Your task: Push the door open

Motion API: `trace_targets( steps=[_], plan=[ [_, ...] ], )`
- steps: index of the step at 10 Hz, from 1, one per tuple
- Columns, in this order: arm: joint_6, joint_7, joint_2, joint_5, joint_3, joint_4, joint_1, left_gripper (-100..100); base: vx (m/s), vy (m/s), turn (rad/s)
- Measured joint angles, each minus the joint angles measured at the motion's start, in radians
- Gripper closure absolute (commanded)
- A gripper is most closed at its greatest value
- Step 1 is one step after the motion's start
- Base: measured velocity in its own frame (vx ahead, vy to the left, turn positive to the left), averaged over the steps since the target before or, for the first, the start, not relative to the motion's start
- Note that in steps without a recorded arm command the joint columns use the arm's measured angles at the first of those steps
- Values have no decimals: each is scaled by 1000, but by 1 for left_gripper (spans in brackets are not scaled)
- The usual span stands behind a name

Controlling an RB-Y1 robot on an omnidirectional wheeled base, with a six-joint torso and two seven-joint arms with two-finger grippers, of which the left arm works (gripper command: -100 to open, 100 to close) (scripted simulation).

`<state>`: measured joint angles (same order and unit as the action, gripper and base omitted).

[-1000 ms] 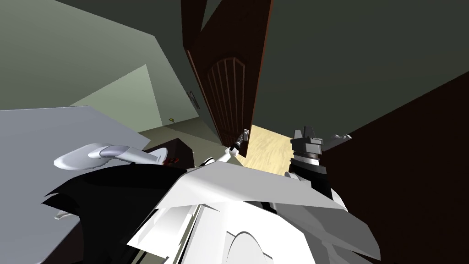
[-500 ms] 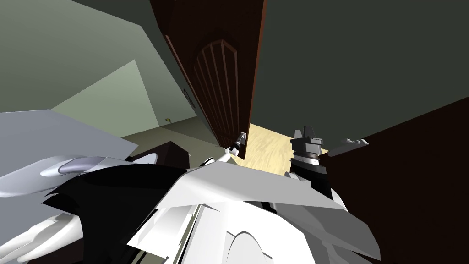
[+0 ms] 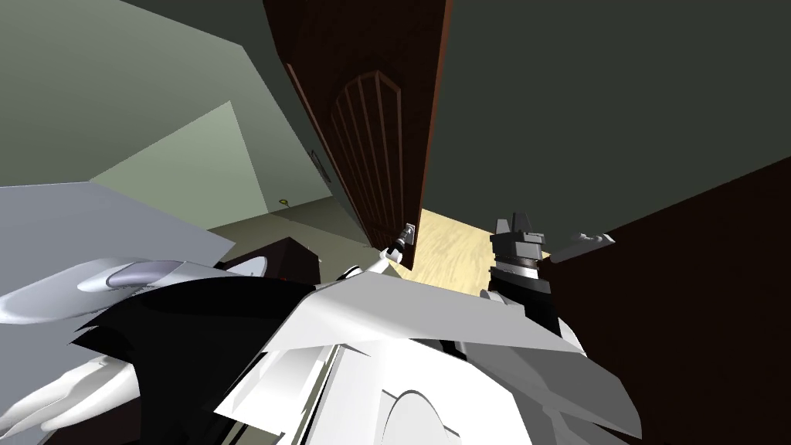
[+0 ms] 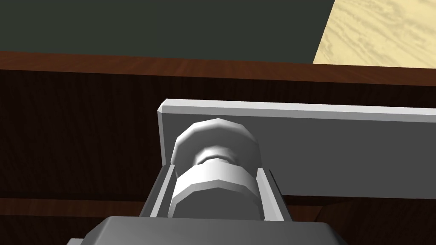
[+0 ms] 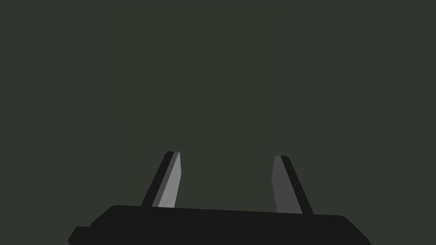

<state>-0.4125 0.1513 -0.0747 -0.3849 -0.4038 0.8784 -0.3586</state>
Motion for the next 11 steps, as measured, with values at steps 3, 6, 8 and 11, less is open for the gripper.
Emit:
trace_targets(
  steps=[3, 6, 8, 11],
  plan=[
    [2, 2, -1, -1, 10, -14, 7, 100, 134, -99, 45],
    [12, 11, -7, -5, 42, -5, 4, 100, 151, -132, 39],
    [1, 10, -10, -7, 57, -22, -7, 100, 180, -134, 57],
    [-3, 22, -11, -9, 95, -34, -9, 100, 153, -161, 68]
  ],
)
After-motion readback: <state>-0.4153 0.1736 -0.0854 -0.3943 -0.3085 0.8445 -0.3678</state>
